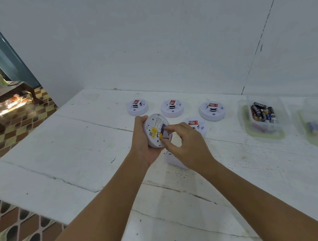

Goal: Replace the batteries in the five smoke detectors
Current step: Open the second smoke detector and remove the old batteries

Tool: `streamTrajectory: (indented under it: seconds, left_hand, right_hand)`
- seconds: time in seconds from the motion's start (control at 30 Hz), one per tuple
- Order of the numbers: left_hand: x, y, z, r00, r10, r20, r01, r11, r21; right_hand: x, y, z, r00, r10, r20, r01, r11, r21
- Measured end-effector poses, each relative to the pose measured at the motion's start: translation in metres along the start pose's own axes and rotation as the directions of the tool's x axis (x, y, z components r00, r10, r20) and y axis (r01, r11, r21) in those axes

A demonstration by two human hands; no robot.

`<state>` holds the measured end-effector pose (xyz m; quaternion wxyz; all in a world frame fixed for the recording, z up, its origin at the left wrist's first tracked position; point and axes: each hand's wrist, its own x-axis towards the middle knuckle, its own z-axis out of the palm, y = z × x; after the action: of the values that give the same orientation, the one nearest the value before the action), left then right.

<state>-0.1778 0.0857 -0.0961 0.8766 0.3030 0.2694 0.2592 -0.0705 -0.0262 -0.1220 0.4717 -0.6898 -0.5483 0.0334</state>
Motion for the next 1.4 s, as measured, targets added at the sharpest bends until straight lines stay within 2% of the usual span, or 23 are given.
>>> streamTrajectory:
  seconds: [0.13,0.3,0.5,0.7,0.9,1.0,1.1,1.17,1.23,1.3,1.4]
  left_hand:
    - [0.001,-0.001,-0.002,0.999,-0.029,-0.018,0.029,0.999,0.013]
    - [0.002,-0.001,0.002,0.999,-0.038,-0.014,0.038,0.999,0.036]
    - [0.003,-0.001,0.002,0.997,-0.071,-0.038,0.075,0.99,0.122]
    - [0.001,0.007,0.01,0.995,-0.098,0.016,0.094,0.978,0.188]
    - [0.003,0.007,0.01,0.995,-0.097,0.0,0.096,0.985,0.14]
    - [0.007,0.004,0.012,0.997,-0.07,-0.035,0.074,0.988,0.137]
    - [0.011,0.002,0.014,0.995,-0.047,-0.085,0.058,0.989,0.132]
    - [0.011,0.001,0.019,0.995,-0.033,-0.095,0.046,0.989,0.14]
    - [0.013,0.0,0.024,0.995,-0.011,-0.1,0.026,0.988,0.151]
    - [0.014,-0.001,0.03,0.995,0.009,-0.095,0.008,0.986,0.169]
    - [0.015,-0.003,0.04,0.996,0.023,-0.084,-0.005,0.978,0.206]
  right_hand:
    - [0.001,0.002,-0.003,0.999,-0.021,0.041,0.022,0.999,-0.036]
    - [0.004,0.003,-0.006,0.999,-0.021,0.026,0.022,0.999,-0.037]
    - [0.004,0.006,-0.003,0.999,0.038,0.038,-0.037,0.999,-0.038]
    - [0.009,0.0,-0.007,0.999,0.028,0.027,-0.027,0.999,-0.02]
    - [0.01,0.001,-0.015,0.997,0.038,0.074,-0.038,0.999,0.002]
    - [0.009,-0.001,-0.016,0.99,0.094,0.101,-0.099,0.994,0.046]
    - [0.011,-0.003,-0.015,0.972,0.206,0.112,-0.219,0.969,0.112]
    - [0.015,-0.005,-0.015,0.946,0.3,0.125,-0.321,0.924,0.208]
    - [0.019,-0.005,-0.017,0.896,0.416,0.153,-0.443,0.824,0.352]
    - [0.023,-0.008,-0.023,0.817,0.537,0.211,-0.562,0.66,0.498]
    - [0.028,-0.01,-0.035,0.694,0.654,0.303,-0.672,0.435,0.6]
